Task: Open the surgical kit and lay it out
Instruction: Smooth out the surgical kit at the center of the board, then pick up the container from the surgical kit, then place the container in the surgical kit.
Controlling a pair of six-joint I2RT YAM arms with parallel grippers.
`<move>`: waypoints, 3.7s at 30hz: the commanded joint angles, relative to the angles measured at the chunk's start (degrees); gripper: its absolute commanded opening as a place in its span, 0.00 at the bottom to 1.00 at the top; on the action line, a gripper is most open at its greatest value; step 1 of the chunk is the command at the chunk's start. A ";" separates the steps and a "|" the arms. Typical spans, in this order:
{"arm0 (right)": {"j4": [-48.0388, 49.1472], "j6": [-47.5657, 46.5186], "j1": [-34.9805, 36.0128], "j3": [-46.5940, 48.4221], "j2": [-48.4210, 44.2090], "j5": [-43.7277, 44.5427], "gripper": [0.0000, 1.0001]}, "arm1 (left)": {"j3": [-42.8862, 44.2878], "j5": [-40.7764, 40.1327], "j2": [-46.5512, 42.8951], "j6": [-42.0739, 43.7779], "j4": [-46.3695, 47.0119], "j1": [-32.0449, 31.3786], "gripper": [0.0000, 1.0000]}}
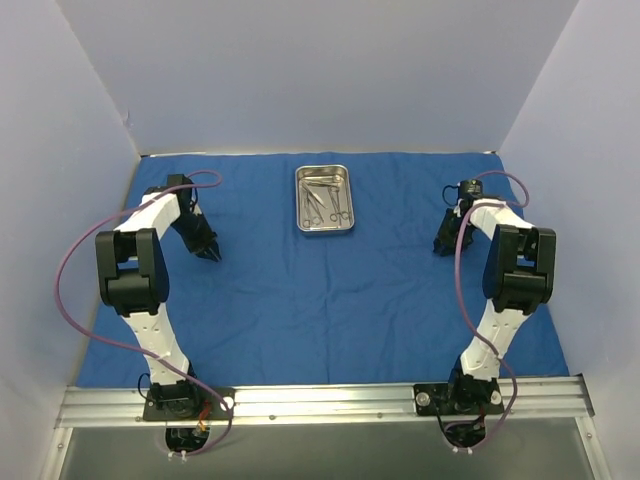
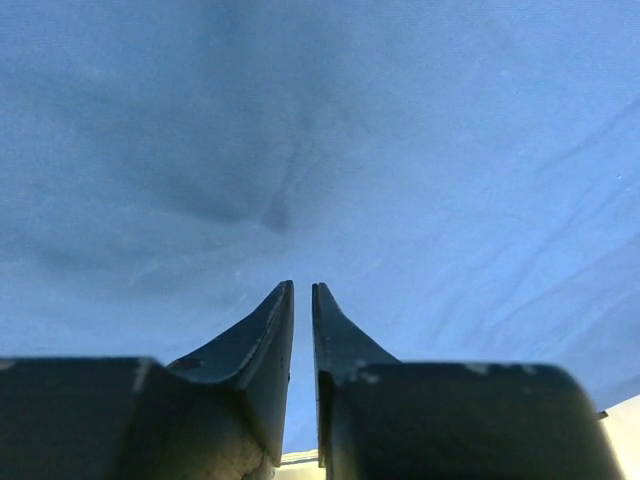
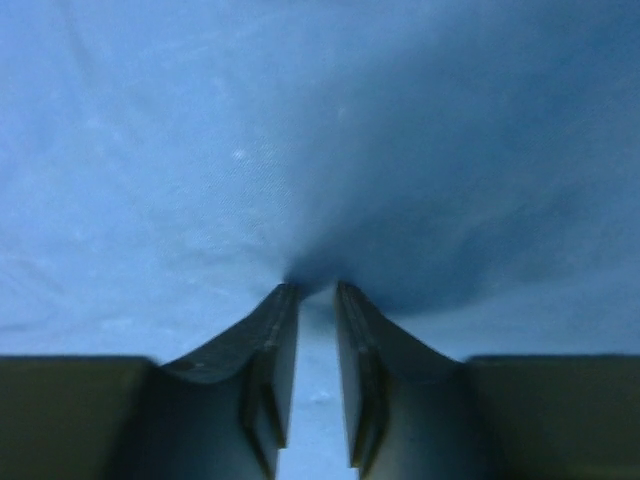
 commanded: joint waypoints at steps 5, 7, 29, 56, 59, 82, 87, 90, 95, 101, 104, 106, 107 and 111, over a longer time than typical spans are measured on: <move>-1.86 -1.82 0.21 -4.74 -0.90 -0.71 0.32 | 3.33 2.11 -0.99 2.82 1.11 -1.79 0.43; -2.13 -1.91 0.39 -3.78 -0.46 -1.24 0.37 | 5.79 3.16 -1.78 3.18 1.46 -1.89 0.48; -4.05 -1.83 25.00 44.47 22.46 -7.58 0.64 | -2.72 15.47 -10.92 5.03 8.85 -4.44 0.56; -3.36 -16.14 27.46 49.15 20.13 -4.31 0.00 | 2.80 11.61 -11.19 4.59 4.98 -3.21 0.55; -2.74 -18.26 27.81 45.73 16.09 -7.30 0.00 | 4.65 10.81 -10.75 4.15 4.81 -2.77 0.56; -10.92 -35.75 52.42 29.46 2.98 -9.06 0.00 | -3.31 9.84 -23.29 17.42 8.15 0.66 0.56; -11.44 -36.01 52.42 27.61 2.54 -10.38 0.00 | -10.19 10.99 -31.57 18.82 7.01 -0.74 0.60; -10.66 -36.28 52.60 26.47 1.31 -11.34 0.00 | -12.74 10.99 -32.72 19.79 6.65 -1.88 0.60; -11.27 -36.80 53.30 26.03 0.51 -13.71 0.00 | -13.19 10.29 -30.44 19.70 7.26 -5.84 0.61; -10.74 -36.37 53.48 25.23 -0.28 -15.83 0.00 | -10.90 8.88 -25.61 20.84 4.46 -8.91 0.61; -10.48 -36.36 53.47 24.36 -0.98 -17.58 0.00 | -11.52 6.69 -24.90 20.06 3.84 -9.01 0.60; -10.30 -36.19 53.30 23.74 -1.16 -18.64 0.00 | -11.17 7.03 -24.11 20.14 2.61 -9.09 0.59; -10.21 -36.19 53.21 23.30 -1.24 -19.34 0.00 | -11.34 7.29 -24.11 19.88 2.61 -9.09 0.58; -9.25 -35.05 51.64 21.81 -0.72 -24.96 0.00 | -10.90 8.00 -24.11 18.30 0.60 -9.09 0.42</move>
